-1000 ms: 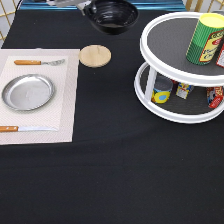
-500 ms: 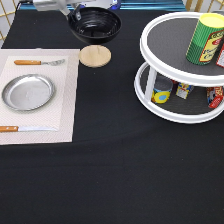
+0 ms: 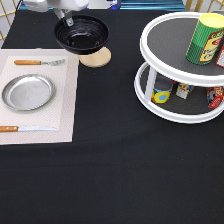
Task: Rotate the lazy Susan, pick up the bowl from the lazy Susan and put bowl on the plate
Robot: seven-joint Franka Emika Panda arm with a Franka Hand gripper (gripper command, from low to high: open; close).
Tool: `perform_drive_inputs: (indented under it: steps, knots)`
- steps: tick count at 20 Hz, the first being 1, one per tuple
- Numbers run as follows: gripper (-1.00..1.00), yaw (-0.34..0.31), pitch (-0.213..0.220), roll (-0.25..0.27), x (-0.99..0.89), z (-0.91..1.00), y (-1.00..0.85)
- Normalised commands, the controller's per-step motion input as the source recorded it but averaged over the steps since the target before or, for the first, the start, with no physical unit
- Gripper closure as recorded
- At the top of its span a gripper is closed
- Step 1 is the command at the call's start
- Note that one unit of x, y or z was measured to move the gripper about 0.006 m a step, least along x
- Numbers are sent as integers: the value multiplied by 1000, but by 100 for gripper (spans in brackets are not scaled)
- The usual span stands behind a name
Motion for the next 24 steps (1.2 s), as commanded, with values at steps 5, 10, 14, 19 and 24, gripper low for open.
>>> perform_drive_inputs:
  steps: [5, 10, 14, 19, 24]
  knots:
    - [100, -237, -43, 0, 25, -66, -386]
    - [100, -195, -38, 0, 5, -89, -511]
    - [100, -213, -35, 0, 0, -129, -465]
    - [100, -250, -46, 0, 0, -253, -370]
    - [100, -290, -84, 0, -29, -453, -267]
